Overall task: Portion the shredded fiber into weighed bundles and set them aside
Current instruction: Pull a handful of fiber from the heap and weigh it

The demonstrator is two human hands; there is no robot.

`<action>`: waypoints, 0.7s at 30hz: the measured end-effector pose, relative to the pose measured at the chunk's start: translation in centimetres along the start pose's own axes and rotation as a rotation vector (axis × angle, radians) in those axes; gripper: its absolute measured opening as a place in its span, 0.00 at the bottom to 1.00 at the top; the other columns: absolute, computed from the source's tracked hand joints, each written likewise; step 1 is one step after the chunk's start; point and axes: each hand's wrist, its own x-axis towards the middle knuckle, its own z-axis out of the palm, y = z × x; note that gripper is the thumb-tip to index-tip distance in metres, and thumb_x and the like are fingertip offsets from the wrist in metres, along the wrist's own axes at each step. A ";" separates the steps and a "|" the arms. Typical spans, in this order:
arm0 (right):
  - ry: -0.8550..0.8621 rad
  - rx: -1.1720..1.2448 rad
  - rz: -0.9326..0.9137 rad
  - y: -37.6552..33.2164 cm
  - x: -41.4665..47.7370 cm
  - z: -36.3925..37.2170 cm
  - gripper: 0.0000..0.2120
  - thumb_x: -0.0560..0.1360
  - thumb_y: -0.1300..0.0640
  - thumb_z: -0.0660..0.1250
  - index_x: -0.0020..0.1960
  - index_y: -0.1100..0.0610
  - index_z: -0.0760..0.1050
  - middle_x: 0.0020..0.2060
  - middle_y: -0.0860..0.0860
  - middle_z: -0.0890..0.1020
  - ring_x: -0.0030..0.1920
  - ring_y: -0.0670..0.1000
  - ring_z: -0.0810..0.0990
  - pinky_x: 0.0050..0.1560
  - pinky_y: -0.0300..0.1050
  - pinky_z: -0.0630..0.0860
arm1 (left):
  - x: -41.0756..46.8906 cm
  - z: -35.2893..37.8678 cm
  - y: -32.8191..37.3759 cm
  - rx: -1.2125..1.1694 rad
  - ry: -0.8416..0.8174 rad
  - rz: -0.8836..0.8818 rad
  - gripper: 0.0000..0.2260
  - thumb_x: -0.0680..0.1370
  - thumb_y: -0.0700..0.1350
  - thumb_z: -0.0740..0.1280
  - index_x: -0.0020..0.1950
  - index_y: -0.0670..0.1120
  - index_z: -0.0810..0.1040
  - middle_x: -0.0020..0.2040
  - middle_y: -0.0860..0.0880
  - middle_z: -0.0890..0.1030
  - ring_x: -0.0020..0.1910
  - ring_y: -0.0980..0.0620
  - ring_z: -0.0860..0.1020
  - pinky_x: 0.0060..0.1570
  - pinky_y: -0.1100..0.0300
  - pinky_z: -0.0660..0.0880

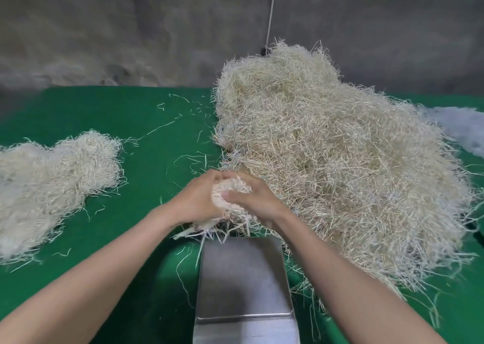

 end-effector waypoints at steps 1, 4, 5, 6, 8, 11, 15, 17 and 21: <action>0.020 0.033 0.028 0.9 -0.8 -0.5 0.21 0.73 0.60 0.70 0.64 0.46 0.73 0.69 0.48 0.67 0.54 0.40 0.76 0.42 0.30 0.75 | -0.4 -0.1 -0.3 -0.197 -0.049 -0.016 0.39 0.64 0.41 0.79 0.70 0.50 0.63 0.59 0.57 0.72 0.53 0.57 0.75 0.50 0.65 0.74; 0.086 0.129 0.139 3.9 -3.1 -0.9 0.19 0.72 0.57 0.71 0.60 0.44 0.75 0.70 0.50 0.68 0.62 0.50 0.75 0.57 0.37 0.72 | -2.0 0.6 -1.4 -0.709 0.091 -0.071 0.33 0.58 0.46 0.79 0.61 0.55 0.73 0.58 0.56 0.77 0.54 0.58 0.78 0.56 0.56 0.77; 0.116 0.158 0.161 4.8 -3.8 -0.6 0.19 0.72 0.57 0.71 0.60 0.43 0.75 0.70 0.50 0.68 0.64 0.54 0.74 0.58 0.38 0.70 | -2.4 1.0 -1.8 -0.737 0.182 -0.105 0.30 0.58 0.50 0.77 0.58 0.57 0.74 0.59 0.55 0.78 0.57 0.58 0.77 0.62 0.53 0.73; 0.153 0.175 0.168 5.6 -4.4 -0.2 0.19 0.72 0.57 0.71 0.60 0.42 0.74 0.69 0.49 0.69 0.63 0.51 0.73 0.58 0.38 0.68 | -2.9 1.5 -2.2 -0.715 0.198 -0.137 0.29 0.59 0.54 0.75 0.59 0.59 0.74 0.63 0.56 0.75 0.61 0.57 0.74 0.66 0.51 0.67; 0.197 0.190 0.141 6.7 -5.3 1.1 0.19 0.72 0.56 0.71 0.59 0.38 0.73 0.64 0.41 0.71 0.58 0.40 0.74 0.53 0.34 0.69 | -3.9 2.9 -3.4 -0.741 -0.021 -0.188 0.33 0.62 0.59 0.75 0.66 0.64 0.69 0.69 0.60 0.65 0.67 0.56 0.65 0.70 0.47 0.57; 0.191 0.070 0.084 7.8 -6.0 3.4 0.23 0.72 0.52 0.71 0.62 0.36 0.67 0.58 0.29 0.66 0.62 0.36 0.66 0.59 0.36 0.65 | -5.4 4.9 -4.3 -0.767 -0.299 -0.193 0.32 0.65 0.59 0.74 0.66 0.68 0.67 0.69 0.65 0.60 0.67 0.57 0.62 0.69 0.48 0.57; 0.170 -0.092 0.087 8.7 -6.5 4.6 0.36 0.71 0.47 0.72 0.73 0.45 0.58 0.66 0.35 0.61 0.67 0.39 0.59 0.65 0.39 0.58 | -5.3 6.3 -4.1 -0.613 0.010 -0.295 0.16 0.70 0.46 0.75 0.53 0.60 0.77 0.67 0.55 0.70 0.62 0.55 0.70 0.59 0.54 0.67; 0.150 -0.191 0.084 9.0 -7.0 4.2 0.36 0.71 0.47 0.72 0.73 0.43 0.57 0.67 0.35 0.60 0.68 0.38 0.59 0.68 0.41 0.57 | -5.3 6.4 -3.8 -0.584 0.047 -0.300 0.14 0.71 0.43 0.74 0.52 0.59 0.77 0.67 0.54 0.70 0.62 0.55 0.68 0.59 0.54 0.66; 0.251 -0.301 -0.004 9.2 -7.8 2.9 0.24 0.74 0.56 0.70 0.65 0.40 0.66 0.60 0.31 0.67 0.62 0.32 0.68 0.69 0.37 0.64 | -5.7 6.8 -3.0 -0.726 0.019 -0.357 0.14 0.72 0.44 0.73 0.53 0.58 0.78 0.70 0.51 0.68 0.69 0.50 0.65 0.69 0.47 0.60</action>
